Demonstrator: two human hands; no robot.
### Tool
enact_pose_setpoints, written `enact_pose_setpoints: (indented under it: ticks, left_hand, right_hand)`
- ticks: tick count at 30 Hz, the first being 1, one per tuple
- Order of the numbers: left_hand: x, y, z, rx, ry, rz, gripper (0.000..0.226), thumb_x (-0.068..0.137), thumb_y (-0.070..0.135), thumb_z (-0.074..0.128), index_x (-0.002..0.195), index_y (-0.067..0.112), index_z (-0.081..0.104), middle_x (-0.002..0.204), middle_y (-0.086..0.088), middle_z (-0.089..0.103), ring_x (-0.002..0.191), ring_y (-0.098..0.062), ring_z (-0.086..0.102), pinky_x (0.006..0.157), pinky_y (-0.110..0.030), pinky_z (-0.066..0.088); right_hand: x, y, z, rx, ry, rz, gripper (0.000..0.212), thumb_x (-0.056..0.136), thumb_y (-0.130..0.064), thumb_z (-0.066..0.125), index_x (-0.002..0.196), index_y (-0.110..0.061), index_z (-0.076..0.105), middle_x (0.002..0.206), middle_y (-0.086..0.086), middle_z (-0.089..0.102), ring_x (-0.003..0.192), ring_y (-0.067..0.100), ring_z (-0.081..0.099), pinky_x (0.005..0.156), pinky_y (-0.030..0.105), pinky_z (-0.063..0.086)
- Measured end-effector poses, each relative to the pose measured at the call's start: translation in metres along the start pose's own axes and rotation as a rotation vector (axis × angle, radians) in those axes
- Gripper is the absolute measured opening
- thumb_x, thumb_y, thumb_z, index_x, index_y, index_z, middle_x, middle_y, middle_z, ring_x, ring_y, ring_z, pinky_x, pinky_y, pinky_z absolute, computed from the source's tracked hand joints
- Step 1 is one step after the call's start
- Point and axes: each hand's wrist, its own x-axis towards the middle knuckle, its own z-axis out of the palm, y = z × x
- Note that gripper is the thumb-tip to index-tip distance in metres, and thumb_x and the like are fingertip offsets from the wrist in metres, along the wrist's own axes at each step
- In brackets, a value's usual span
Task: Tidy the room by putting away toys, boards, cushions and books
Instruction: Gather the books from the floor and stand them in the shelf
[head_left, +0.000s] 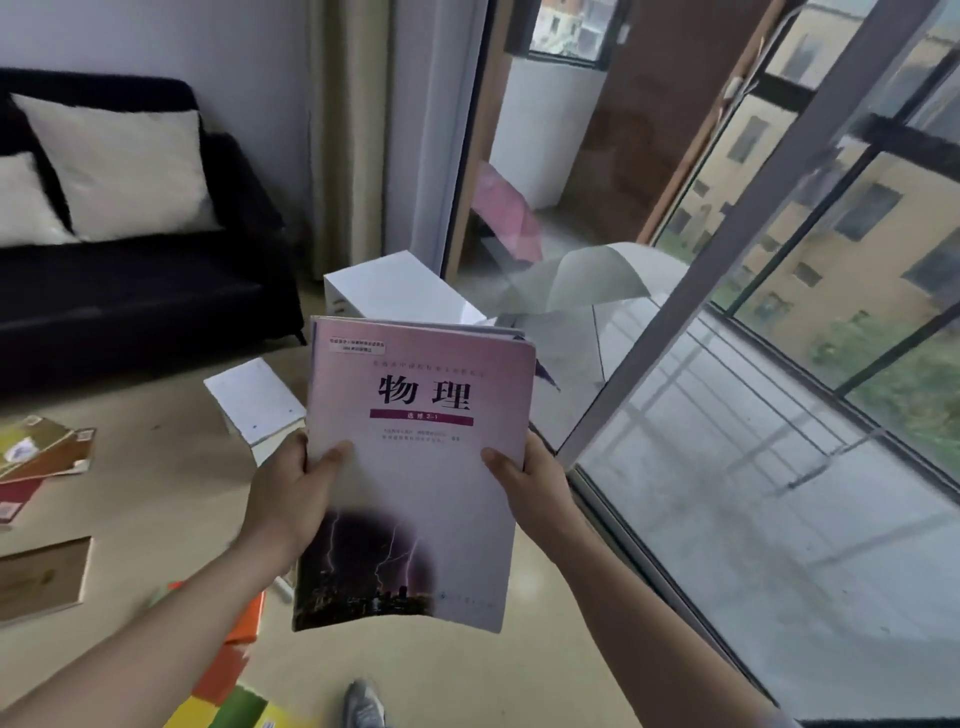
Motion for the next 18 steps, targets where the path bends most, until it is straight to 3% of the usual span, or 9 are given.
enact_pose_setpoints:
  ticks: [3, 6, 10, 14, 18]
  left_hand:
    - [0.046, -0.014, 0.003, 0.010, 0.070, -0.054, 0.009, 0.094, 0.024, 0.056, 0.093, 0.015, 0.058, 0.082, 0.011, 0.059, 0.075, -0.006, 0.054, 0.059, -0.022, 0.037]
    - [0.093, -0.025, -0.002, 0.011, 0.098, -0.109, 0.009, 0.092, 0.024, 0.059, 0.083, 0.022, 0.057, 0.083, 0.010, 0.061, 0.080, -0.017, 0.057, 0.062, -0.028, 0.040]
    - [0.138, -0.028, -0.006, 0.000, 0.139, -0.170, 0.016, 0.085, 0.036, 0.066, 0.087, 0.021, 0.058, 0.082, 0.013, 0.060, 0.081, -0.020, 0.055, 0.065, -0.028, 0.041]
    - [0.189, -0.031, -0.005, 0.031, 0.211, -0.238, 0.028, 0.070, 0.049, 0.050, 0.082, 0.024, 0.056, 0.083, 0.006, 0.062, 0.082, -0.024, 0.057, 0.071, -0.035, 0.041]
    - [0.242, -0.038, 0.006, 0.084, 0.278, -0.265, 0.041, 0.071, 0.049, 0.048, 0.094, 0.017, 0.061, 0.087, -0.003, 0.065, 0.083, -0.027, 0.058, 0.071, -0.037, 0.043]
  right_hand:
    - [0.058, -0.004, 0.022, 0.008, -0.077, -0.006, 0.023, 0.093, -0.023, 0.056, 0.115, -0.023, 0.060, 0.107, -0.005, 0.070, 0.095, 0.014, 0.067, 0.085, 0.044, 0.055]
    - [0.114, -0.011, 0.046, -0.016, -0.140, 0.017, 0.021, 0.094, -0.019, 0.056, 0.114, -0.021, 0.060, 0.106, -0.004, 0.069, 0.094, 0.014, 0.066, 0.082, 0.037, 0.055]
    - [0.171, -0.021, 0.071, -0.061, -0.207, 0.034, 0.019, 0.093, -0.020, 0.056, 0.111, -0.022, 0.059, 0.106, -0.004, 0.068, 0.095, 0.014, 0.065, 0.084, 0.038, 0.054]
    - [0.233, -0.032, 0.093, -0.152, -0.285, -0.004, 0.019, 0.093, -0.022, 0.055, 0.110, -0.021, 0.063, 0.101, -0.005, 0.069, 0.090, 0.012, 0.064, 0.072, 0.027, 0.050]
    - [0.304, -0.038, 0.113, -0.209, -0.343, -0.002, 0.021, 0.094, -0.024, 0.055, 0.114, -0.020, 0.060, 0.102, -0.008, 0.065, 0.085, 0.008, 0.059, 0.061, 0.014, 0.043]
